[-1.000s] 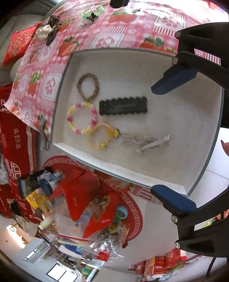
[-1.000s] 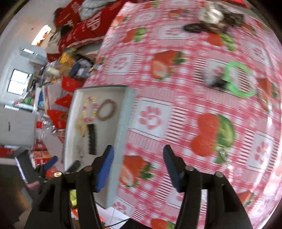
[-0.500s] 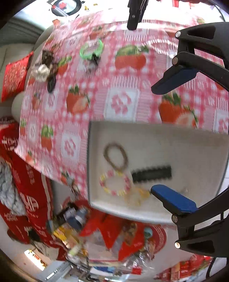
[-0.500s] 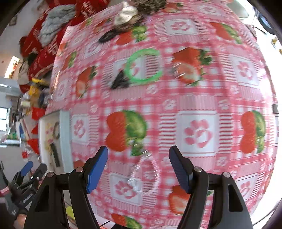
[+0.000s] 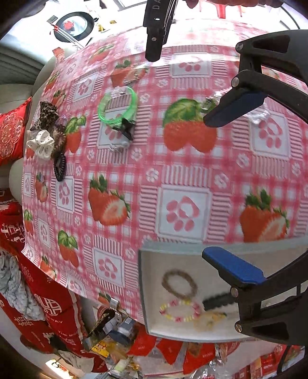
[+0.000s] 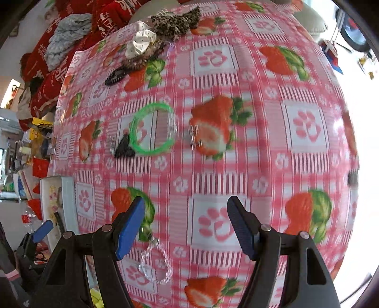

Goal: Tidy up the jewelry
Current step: 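Move both grippers back over the green bangle and black claw clip, then grasp the green bangle rim with the right gripper while the left grasps the black claw clip, then carry the bangle and claw clip over the tray and open both grippers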

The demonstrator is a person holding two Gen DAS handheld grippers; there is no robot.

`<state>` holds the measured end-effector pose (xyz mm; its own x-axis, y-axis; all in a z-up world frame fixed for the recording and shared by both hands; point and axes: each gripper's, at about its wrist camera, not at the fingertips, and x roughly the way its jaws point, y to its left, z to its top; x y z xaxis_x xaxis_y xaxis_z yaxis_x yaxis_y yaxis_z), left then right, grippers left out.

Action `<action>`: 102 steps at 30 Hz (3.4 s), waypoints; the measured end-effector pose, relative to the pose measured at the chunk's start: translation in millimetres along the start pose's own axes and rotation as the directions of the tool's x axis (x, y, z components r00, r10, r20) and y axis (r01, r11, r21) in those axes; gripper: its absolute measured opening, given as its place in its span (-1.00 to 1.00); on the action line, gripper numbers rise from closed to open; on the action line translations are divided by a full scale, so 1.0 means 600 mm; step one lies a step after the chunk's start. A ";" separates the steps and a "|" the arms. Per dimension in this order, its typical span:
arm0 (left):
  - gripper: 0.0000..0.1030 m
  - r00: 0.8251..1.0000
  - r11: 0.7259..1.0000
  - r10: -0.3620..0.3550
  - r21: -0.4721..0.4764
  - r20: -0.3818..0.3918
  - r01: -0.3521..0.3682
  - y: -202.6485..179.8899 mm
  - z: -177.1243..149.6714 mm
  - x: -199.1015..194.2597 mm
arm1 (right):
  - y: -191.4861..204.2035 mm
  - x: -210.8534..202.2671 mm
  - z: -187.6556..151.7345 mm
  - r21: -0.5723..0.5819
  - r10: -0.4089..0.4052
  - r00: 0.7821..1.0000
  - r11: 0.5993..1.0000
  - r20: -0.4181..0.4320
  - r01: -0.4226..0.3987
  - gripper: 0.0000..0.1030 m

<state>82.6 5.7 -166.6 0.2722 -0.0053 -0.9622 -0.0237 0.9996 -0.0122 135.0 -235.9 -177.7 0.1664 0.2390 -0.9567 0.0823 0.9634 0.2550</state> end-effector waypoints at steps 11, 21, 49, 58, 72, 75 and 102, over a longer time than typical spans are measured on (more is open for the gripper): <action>0.34 0.996 0.997 -0.078 -0.020 -0.031 0.077 -0.051 0.072 0.070 | 0.032 0.042 0.102 -0.137 -0.015 1.000 0.991 0.002 0.015 0.30; 0.33 0.997 0.994 -0.068 0.093 0.022 0.065 -0.091 0.116 0.090 | 0.037 0.098 0.150 -0.213 -0.054 0.998 0.976 -0.018 0.049 -0.05; -0.42 0.995 0.958 -0.099 0.272 0.017 0.090 -0.152 0.144 0.137 | 0.034 0.110 0.163 -0.255 -0.080 0.997 0.963 0.021 0.082 -0.77; -0.43 0.987 0.973 -0.159 0.171 0.027 0.152 -0.116 0.140 0.101 | 0.026 0.094 0.154 -0.203 -0.036 0.999 0.978 0.023 0.040 -0.77; -0.43 0.984 0.984 -0.168 0.067 0.064 0.164 -0.052 0.078 0.018 | 0.052 0.049 0.106 -0.185 0.032 0.999 0.982 0.009 -0.030 -0.77; -0.43 0.986 0.988 -0.149 0.054 0.070 0.146 -0.028 0.054 0.000 | 0.067 0.043 0.089 -0.191 0.041 0.999 0.981 -0.001 -0.040 -0.77; -0.43 0.999 0.937 0.032 -0.347 0.022 -0.022 0.295 -0.210 -0.063 | 0.434 0.066 -0.096 -0.529 0.105 0.982 0.831 -0.159 -0.175 -0.77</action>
<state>-53.1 179.7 -166.7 0.2924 0.0273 -0.9559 -0.3623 0.9282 -0.0843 106.7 31.2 -157.5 0.0153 0.3548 -0.9348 -0.4804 0.8225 0.3043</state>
